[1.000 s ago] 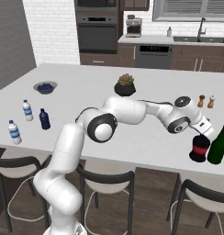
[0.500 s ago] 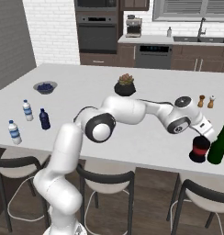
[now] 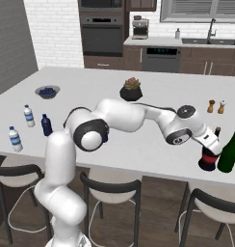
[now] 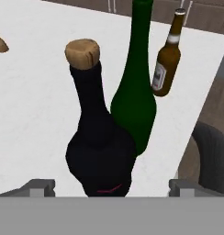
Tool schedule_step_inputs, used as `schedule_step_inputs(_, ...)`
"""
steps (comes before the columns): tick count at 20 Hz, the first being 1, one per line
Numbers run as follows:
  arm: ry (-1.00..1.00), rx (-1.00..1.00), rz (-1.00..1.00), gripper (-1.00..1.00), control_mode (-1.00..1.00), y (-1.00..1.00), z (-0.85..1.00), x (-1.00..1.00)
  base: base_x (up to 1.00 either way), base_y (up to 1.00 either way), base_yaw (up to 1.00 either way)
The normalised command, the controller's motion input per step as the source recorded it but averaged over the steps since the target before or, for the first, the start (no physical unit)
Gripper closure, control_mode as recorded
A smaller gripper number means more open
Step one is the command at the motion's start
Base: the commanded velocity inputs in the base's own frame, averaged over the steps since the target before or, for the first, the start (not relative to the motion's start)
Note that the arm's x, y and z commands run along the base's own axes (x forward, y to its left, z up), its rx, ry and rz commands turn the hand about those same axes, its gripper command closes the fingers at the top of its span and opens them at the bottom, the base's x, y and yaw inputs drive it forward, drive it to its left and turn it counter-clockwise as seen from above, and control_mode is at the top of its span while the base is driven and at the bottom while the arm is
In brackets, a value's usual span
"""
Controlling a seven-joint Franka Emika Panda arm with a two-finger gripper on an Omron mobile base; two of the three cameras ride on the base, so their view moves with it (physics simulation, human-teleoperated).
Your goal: Move the plastic bottles in the middle to the plastics group, and the glass bottles in the middle to the glass group.
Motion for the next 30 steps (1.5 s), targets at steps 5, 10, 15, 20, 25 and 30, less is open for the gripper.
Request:
schedule_step_inputs(5,0.00,0.00,0.10,-1.00,-1.00,0.45,0.10,-0.18,0.00,0.00,0.00)
schedule_step_inputs(10,0.00,0.00,0.14,-1.00,-1.00,0.41,0.24,-0.03,0.00,0.00,0.00)
schedule_step_inputs(15,0.00,0.00,0.16,-1.00,-1.00,0.52,0.20,0.00,0.00,0.00,0.00)
schedule_step_inputs(20,0.00,0.03,0.22,-1.00,-1.00,0.42,0.14,0.03,0.00,0.00,0.00)
schedule_step_inputs(25,0.00,0.06,0.29,-1.00,-1.00,0.28,0.03,0.13,0.00,0.00,0.00)
schedule_step_inputs(30,0.01,0.05,0.33,-1.00,-1.00,0.26,0.00,0.25,0.00,0.00,0.00)
